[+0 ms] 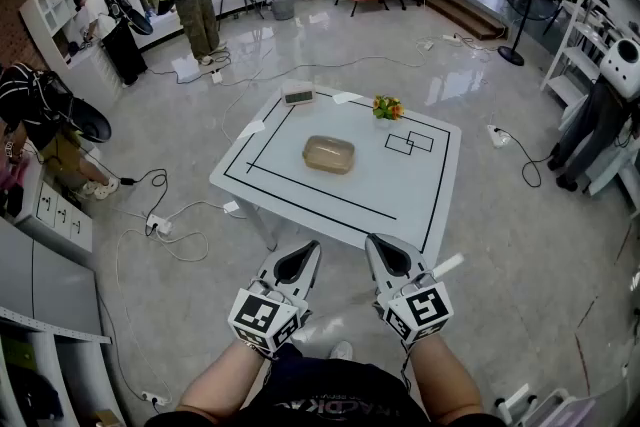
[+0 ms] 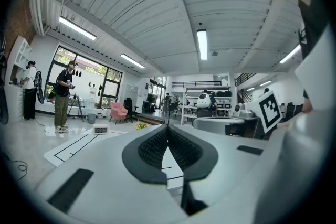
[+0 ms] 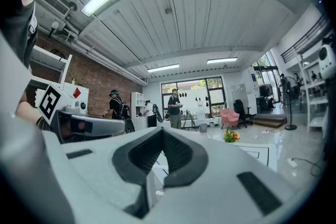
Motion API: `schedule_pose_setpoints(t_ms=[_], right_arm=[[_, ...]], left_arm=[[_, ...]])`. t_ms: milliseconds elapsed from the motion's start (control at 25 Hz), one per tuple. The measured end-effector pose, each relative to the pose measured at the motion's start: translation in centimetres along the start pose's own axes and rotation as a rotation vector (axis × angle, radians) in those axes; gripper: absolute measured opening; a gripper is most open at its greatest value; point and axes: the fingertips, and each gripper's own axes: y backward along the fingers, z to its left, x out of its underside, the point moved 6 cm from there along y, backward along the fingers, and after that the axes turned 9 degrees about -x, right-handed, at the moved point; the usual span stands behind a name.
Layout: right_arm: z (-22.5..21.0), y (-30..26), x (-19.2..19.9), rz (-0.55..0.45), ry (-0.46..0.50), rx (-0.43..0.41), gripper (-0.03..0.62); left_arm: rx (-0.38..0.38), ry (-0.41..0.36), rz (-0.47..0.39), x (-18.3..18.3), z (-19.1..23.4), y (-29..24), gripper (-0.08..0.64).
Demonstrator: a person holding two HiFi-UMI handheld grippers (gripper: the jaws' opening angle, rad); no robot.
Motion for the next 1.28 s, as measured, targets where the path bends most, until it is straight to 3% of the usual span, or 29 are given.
schedule_pose_setpoints(t_ms=[400,800,960,1160,1280], right_arm=[[0.4,0.2,-0.3,-0.029,-0.052,-0.025,0.002],[0.3,-0.2,-0.2,-0.029,-0.044,-0.049,0.023],[-0.4,-1.0,0.2,-0.030,-0.041,-0.048,0.082],[-1.7,-2.5,0.2,-0.059,-0.043,-0.010,0.181],[-2.9,-3.7,0.2,-0.069,-0.057,0.030,0.239]], left_arm=[[-0.018,-0.007,-0.018,-0.5,-0.1,0.7,0.011],[-0.014,-0.021,-0.026,-0.8,-0.2,0.7,0.118],[-0.006,-0.023,-0.019,-0.3,0.4,-0.2,0.155],[0.042,-0.022,-0.012,0.1,1.7,-1.9,0.275],[0.081,-0.022,-0.010,0.2,2.9,-3.2,0.312]])
